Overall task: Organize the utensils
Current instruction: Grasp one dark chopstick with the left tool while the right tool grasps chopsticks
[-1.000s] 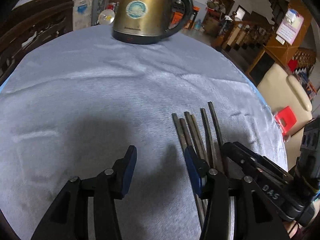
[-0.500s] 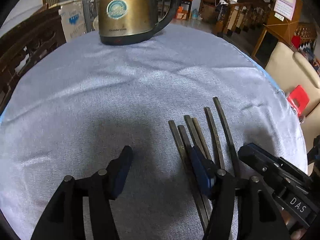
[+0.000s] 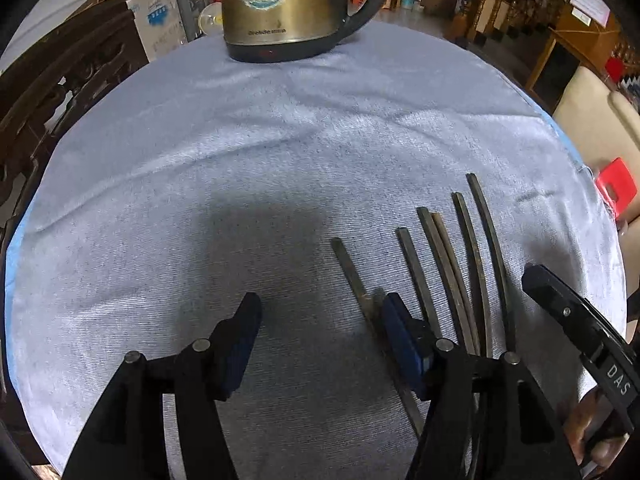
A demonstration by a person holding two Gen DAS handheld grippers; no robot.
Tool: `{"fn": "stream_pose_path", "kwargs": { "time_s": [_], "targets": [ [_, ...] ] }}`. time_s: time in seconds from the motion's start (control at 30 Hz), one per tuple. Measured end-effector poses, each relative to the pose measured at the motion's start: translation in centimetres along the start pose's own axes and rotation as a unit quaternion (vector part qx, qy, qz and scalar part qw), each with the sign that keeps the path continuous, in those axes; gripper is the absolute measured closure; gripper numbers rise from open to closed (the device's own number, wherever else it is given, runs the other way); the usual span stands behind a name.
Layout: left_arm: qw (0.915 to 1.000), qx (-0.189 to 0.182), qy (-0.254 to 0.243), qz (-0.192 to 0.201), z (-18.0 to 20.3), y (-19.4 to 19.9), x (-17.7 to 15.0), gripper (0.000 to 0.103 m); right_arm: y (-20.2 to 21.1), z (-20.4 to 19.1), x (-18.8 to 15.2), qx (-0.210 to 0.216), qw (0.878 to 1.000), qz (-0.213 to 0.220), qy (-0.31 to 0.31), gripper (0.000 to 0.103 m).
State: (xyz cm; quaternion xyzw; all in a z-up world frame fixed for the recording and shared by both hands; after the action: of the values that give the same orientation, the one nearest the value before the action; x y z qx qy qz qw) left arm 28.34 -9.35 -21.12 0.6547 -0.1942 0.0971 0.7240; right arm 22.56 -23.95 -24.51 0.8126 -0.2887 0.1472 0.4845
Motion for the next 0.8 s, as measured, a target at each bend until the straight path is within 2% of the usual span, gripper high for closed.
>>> {"fn": "stream_pose_path", "kwargs": {
  "time_s": [0.1, 0.13, 0.17, 0.23, 0.3, 0.37, 0.53, 0.73, 0.8],
  "targets": [
    [0.9999, 0.01, -0.005, 0.008, 0.4, -0.2, 0.2, 0.039, 0.0, 0.1, 0.0, 0.001, 1.0, -0.001, 0.0, 0.072],
    [0.9999, 0.008, -0.004, 0.01, 0.4, -0.2, 0.3, 0.043, 0.1, 0.1, 0.0, 0.001, 1.0, -0.001, 0.001, 0.072],
    [0.9999, 0.007, -0.004, 0.014, 0.3, -0.2, 0.5, 0.051, 0.0, 0.0, 0.0, -0.001, 1.0, -0.003, 0.002, 0.072],
    [0.9998, 0.007, 0.001, 0.017, 0.0, -0.1, 0.8, 0.061, -0.1, -0.1, 0.2, -0.011, 1.0, -0.005, 0.01, 0.072],
    [0.9997, 0.008, 0.002, 0.022, -0.3, -0.3, 1.3, 0.072, -0.5, -0.7, 0.5, -0.039, 0.998, -0.012, 0.04, 0.072],
    [0.9996, 0.008, 0.0, 0.028, -0.3, -0.3, 1.3, 0.089, -1.0, -1.1, 0.9, -0.06, 0.996, -0.019, 0.059, 0.072],
    [0.9994, -0.003, -0.006, 0.034, -0.8, -0.4, 1.5, 0.096, -3.0, -1.4, 3.3, -0.087, 0.993, -0.055, 0.059, 0.072],
    [0.9994, -0.02, -0.016, 0.024, -1.8, -0.4, 1.7, 0.097, -5.4, -1.7, 5.7, -0.13, 0.982, -0.12, 0.065, 0.073],
    [0.9993, -0.027, -0.012, 0.022, -2.2, -0.4, 1.7, 0.097, -4.5, -1.9, 6.1, -0.111, 0.986, -0.113, 0.045, 0.073]
  ]
}}
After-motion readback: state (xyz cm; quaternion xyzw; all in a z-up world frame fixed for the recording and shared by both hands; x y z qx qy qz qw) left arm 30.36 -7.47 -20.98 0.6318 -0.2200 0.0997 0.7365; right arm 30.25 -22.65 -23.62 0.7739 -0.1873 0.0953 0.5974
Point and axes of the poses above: each gripper's, at about its wrist camera, not at the fingertips, and y roughly against the way its jaws point, z to its right, x to its top, the point moved 7 cm from there along -y, roughly the way its jaws point, and after that the axes turned 6 degrees about y, right-handed, at the moved point
